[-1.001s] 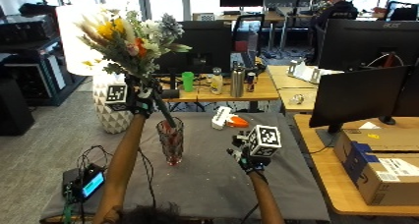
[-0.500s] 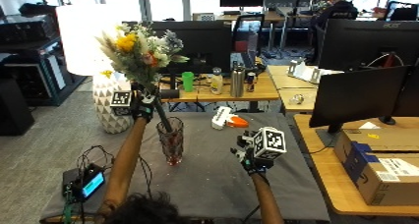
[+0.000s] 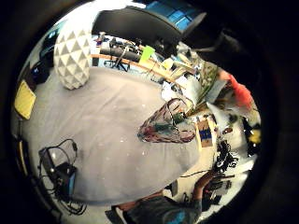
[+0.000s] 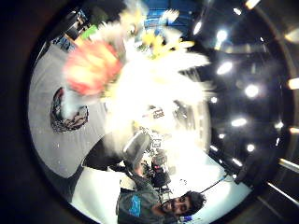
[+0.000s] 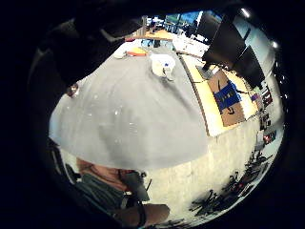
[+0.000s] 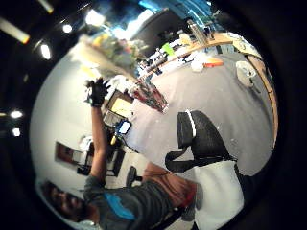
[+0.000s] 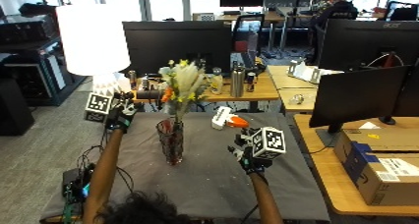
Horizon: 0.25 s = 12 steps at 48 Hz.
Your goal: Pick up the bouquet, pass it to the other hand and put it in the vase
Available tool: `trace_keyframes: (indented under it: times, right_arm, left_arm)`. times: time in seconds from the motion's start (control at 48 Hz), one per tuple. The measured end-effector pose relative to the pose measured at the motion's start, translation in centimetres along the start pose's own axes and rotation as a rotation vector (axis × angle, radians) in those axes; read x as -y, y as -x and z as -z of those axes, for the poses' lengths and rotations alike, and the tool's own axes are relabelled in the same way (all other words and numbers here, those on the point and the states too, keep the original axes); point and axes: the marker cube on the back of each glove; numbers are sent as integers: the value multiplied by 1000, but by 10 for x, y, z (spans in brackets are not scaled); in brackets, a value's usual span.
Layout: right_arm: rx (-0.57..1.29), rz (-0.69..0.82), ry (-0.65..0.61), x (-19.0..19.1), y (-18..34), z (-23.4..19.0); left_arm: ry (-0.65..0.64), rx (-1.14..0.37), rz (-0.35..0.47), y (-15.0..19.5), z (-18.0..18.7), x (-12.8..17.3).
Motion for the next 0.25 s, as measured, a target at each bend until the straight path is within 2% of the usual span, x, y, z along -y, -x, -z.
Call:
trace_keyframes:
  times: [0.25]
  right_arm:
    - [16, 42, -48, 4, 17, 7]
  left_arm:
    - [-72, -124, -95, -20, 52, -38]
